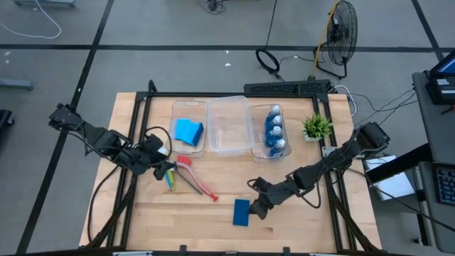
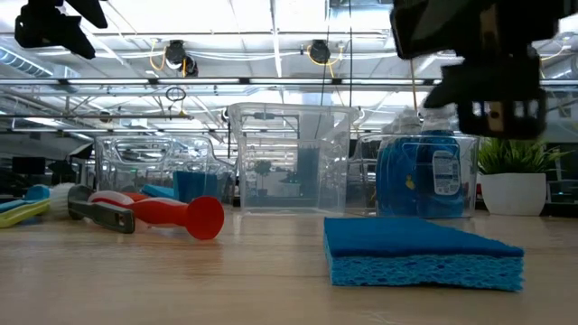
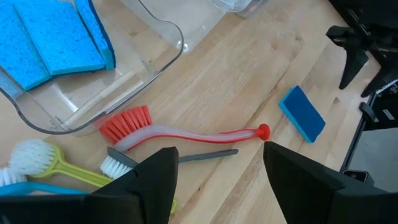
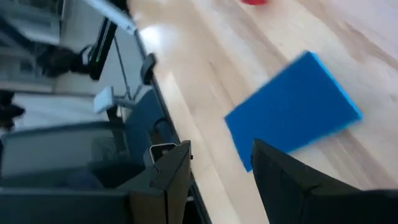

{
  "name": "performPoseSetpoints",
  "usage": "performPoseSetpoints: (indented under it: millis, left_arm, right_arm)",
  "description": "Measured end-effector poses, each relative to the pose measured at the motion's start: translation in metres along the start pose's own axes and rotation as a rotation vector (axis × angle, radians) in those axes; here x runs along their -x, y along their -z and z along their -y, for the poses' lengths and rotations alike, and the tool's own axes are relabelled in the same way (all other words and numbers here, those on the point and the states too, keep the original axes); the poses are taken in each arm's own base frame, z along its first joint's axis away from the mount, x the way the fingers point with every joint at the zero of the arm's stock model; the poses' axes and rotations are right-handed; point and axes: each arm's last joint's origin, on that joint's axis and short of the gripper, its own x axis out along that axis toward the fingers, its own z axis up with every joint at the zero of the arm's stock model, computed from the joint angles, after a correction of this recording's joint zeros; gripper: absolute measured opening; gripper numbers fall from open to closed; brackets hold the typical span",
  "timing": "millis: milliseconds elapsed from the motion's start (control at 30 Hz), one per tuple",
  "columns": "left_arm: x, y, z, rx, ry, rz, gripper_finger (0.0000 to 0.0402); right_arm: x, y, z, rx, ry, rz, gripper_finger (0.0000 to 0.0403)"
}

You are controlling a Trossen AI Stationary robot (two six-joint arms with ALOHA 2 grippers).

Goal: Pick & Place Kitchen Sink Supplies
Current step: Put the blue sponge into the left transparent bin

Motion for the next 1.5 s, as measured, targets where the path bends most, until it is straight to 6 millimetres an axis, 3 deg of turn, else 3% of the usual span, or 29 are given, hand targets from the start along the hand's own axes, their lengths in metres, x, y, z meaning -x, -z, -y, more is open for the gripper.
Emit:
performPoseSetpoints:
  millis: [100, 267, 467, 667, 833, 1033, 1500]
  left_arm:
    - [0.000, 0.000, 0.000, -0.001, 0.000, 0.000, 0.0241]
    - [0.000, 0.000, 0.000, -0.002, 0.000, -0.002, 0.0241]
    - [0.000, 0.001, 0.000, -0.026, 0.009, -0.024, 0.0241]
    - [0.000, 0.001, 0.000, -0.035, 0.012, -0.032, 0.0241]
    - [0.000, 0.001, 0.000, -0.050, 0.012, -0.032, 0.0241]
    - [0.000, 0.001, 0.000, -0.050, 0.013, -0.033, 0.0241]
    - [0.000, 0.001, 0.000, -0.042, 0.013, -0.033, 0.0241]
  right_arm:
    - [-0.010, -0.002, -0.016, 0.071, -0.011, -0.065, 0.0155]
    - [-0.031, -0.011, -0.034, 0.156, 0.117, -0.165, 0.0155]
    - [-0.033, -0.024, -0.051, 0.141, 0.200, -0.141, 0.0155]
    - [-0.032, -0.024, -0.046, 0.005, 0.269, -0.125, 0.0155]
    - [-0.041, -0.021, -0.039, -0.004, 0.295, -0.150, 0.0155]
    - [-0.051, -0.023, -0.032, 0.037, 0.277, -0.211, 0.0155]
    - [-0.048, -0.044, -0.022, 0.157, 0.289, -0.255, 0.0155]
